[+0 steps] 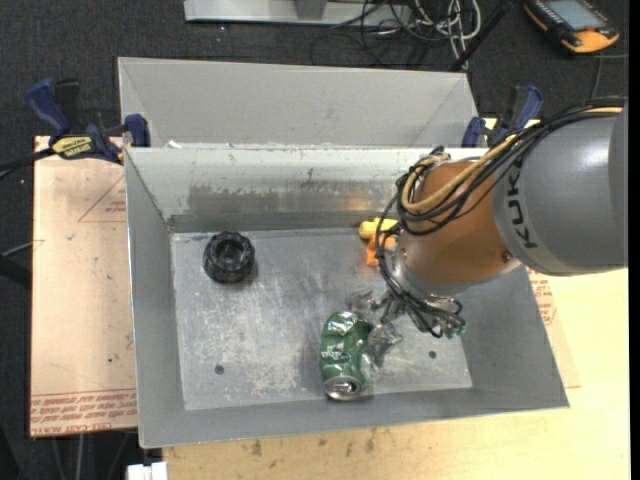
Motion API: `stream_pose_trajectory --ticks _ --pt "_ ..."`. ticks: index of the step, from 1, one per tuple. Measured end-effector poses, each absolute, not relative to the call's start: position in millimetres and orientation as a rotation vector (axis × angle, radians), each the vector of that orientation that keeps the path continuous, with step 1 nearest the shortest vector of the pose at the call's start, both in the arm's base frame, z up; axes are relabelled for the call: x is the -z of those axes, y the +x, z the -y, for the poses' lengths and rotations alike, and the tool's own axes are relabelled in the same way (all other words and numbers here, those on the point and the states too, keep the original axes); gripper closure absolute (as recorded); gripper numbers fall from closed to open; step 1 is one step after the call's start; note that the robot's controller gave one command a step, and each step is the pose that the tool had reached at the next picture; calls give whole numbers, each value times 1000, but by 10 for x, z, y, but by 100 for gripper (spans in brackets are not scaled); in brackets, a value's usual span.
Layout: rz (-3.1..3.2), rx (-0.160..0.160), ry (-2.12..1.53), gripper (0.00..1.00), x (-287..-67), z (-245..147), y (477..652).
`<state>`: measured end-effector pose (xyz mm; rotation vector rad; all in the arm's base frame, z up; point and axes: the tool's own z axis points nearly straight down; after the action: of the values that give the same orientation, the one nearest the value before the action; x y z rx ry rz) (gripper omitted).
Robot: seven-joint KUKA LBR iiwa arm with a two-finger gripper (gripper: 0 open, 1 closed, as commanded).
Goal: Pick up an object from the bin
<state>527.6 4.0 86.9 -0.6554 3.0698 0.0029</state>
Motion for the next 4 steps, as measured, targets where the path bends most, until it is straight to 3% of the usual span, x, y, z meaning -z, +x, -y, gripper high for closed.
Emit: stream_pose_trajectory --ticks 1,2,3,4 --pt "-3090 -1 -556 100 -1548 66 5117" --pt "-3090 -1 -557 100 -1548 65 5118" --pt "-3103 3 -435 100 -1361 -78 5130" --pt "-3118 -9 -358 100 -974 71 5291"
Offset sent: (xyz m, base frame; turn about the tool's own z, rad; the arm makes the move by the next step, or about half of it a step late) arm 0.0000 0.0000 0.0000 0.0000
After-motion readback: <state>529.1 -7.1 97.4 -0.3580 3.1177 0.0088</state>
